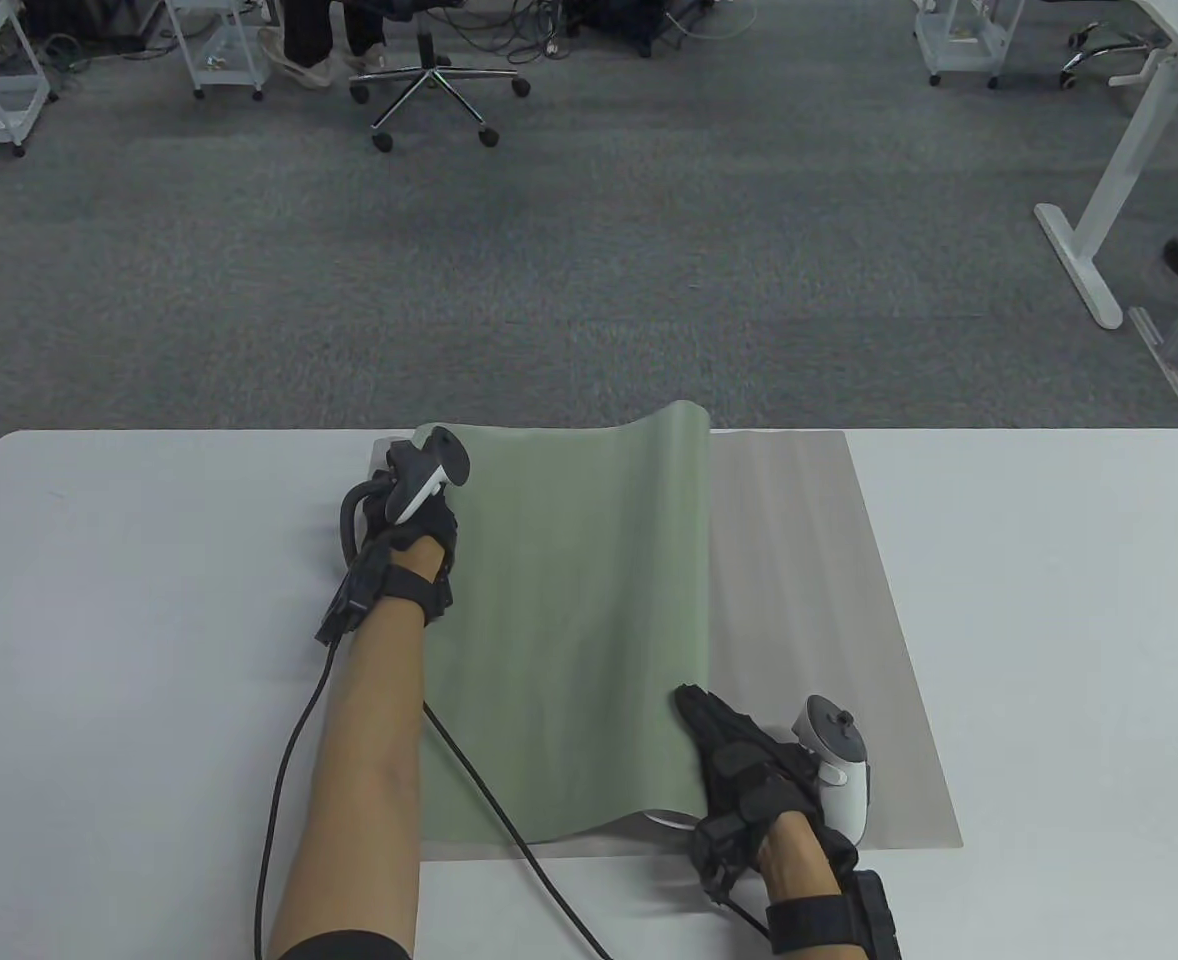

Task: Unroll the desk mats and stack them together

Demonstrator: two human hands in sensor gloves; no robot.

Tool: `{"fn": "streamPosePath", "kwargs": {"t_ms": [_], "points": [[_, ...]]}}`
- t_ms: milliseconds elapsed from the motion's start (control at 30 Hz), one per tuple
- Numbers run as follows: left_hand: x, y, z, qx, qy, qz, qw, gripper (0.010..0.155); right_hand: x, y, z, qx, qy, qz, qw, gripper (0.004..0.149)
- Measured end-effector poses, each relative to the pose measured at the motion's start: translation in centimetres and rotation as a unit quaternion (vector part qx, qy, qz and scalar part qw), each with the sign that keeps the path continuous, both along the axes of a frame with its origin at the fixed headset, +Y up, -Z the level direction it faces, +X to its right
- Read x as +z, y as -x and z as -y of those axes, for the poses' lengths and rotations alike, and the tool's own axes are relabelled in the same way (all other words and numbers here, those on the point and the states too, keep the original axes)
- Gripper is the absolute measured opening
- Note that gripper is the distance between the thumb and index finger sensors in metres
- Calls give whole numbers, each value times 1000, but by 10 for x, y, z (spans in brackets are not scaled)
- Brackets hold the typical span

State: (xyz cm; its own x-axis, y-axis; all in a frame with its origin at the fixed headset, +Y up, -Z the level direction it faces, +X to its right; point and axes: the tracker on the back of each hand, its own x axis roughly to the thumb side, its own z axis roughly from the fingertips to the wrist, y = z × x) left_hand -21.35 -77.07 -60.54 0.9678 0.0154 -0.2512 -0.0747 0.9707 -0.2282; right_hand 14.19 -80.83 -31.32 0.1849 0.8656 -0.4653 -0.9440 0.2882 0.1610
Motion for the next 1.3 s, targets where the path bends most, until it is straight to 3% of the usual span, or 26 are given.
{"fn": "streamPosePath", "kwargs": {"t_ms": [100, 233, 333, 567, 767, 900, 967, 1067, 1300], "points": [[15, -6, -6, -17, 21, 17, 999, 61, 0, 3, 2, -16, 3, 1, 1000, 87], [56, -16, -11, 26, 24, 55, 998, 63, 0, 2, 2, -4, 3, 5, 1000, 86], [96, -24, -13, 45, 15, 85, 995, 64, 1, 1, 2, -13, 12, 19, 1000, 85], [204, -24, -17, 189, 77, 111, 973, 64, 1, -3, 0, -14, 9, 14, 1000, 84], [273, -45, -9, 145, 73, 159, 974, 66, -3, -12, 1, 10, 6, 21, 1000, 83], [291, -49, 5, 167, 93, 143, 971, 73, -4, -18, 2, 8, 6, 17, 1000, 82], [296, -52, 9, 163, 76, 143, 973, 78, -4, -19, 2, -1, 5, 20, 1000, 82], [298, -59, 14, 118, 100, 164, 974, 88, -3, -22, 2, -40, 7, 28, 999, 83], [299, -66, 18, 76, 121, 157, 977, 94, -2, -12, 11, -131, 40, 7, 991, 94]]}}
